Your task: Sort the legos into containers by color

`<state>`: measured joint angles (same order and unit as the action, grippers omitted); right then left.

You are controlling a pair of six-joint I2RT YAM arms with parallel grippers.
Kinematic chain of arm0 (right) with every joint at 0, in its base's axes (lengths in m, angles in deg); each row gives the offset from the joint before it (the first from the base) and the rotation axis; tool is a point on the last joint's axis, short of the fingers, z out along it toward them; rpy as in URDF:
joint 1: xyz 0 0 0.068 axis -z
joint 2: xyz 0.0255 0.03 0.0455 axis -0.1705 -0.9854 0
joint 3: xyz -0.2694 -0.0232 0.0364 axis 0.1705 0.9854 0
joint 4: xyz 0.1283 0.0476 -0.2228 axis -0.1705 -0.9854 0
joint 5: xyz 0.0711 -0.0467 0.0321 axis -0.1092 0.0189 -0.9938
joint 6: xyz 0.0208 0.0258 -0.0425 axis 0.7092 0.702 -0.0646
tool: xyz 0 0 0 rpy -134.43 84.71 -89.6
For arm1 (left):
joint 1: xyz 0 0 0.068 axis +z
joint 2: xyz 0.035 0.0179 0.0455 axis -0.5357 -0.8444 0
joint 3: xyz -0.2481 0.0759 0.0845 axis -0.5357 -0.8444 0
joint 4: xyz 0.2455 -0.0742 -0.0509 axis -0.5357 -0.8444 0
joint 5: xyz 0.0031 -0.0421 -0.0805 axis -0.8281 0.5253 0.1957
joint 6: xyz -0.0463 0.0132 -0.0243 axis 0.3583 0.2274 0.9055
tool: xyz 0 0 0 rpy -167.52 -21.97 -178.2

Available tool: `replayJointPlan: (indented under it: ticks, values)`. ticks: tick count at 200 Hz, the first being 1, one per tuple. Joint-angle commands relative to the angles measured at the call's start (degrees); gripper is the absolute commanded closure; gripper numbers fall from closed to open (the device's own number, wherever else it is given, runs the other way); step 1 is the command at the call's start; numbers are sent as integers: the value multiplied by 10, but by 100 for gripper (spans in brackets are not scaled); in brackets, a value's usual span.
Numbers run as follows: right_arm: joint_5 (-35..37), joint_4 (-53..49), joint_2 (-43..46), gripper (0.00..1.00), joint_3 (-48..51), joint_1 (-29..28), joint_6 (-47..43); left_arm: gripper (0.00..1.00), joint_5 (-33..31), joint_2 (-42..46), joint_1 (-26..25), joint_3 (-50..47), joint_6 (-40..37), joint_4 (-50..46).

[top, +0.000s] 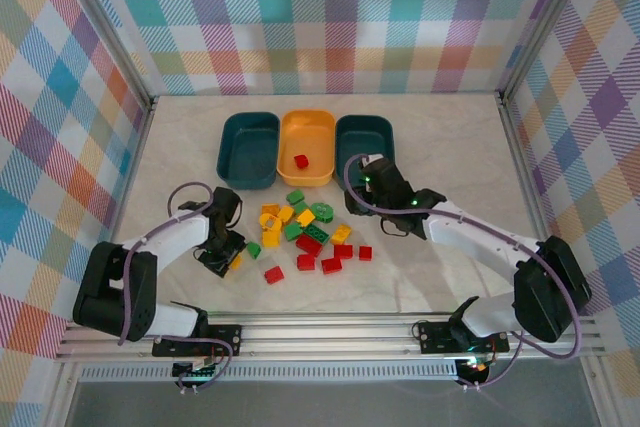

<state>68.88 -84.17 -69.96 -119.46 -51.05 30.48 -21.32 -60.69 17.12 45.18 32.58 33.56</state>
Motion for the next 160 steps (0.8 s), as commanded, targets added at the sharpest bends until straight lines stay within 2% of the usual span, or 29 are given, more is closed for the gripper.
replayJointPlan:
  ticks: [1, 47, 116, 138, 160]
  values:
    - [12, 26, 10, 44, 16, -2, -13, 55, 16, -31, -10, -7, 8, 80]
    - [24, 46, 14, 44, 36, -2, -18, 67, -24, 17, -16, 0, 2, 58]
    - [70, 54, 33, 45, 59, 2, -10, 61, -77, 148, -18, 43, -26, 4]
    - [92, 59, 49, 45, 72, 17, 7, 60, -103, 143, -16, 94, -64, 5]
    - [88, 65, 70, 45, 91, 46, 24, 60, -99, 90, -10, 165, -119, 22]
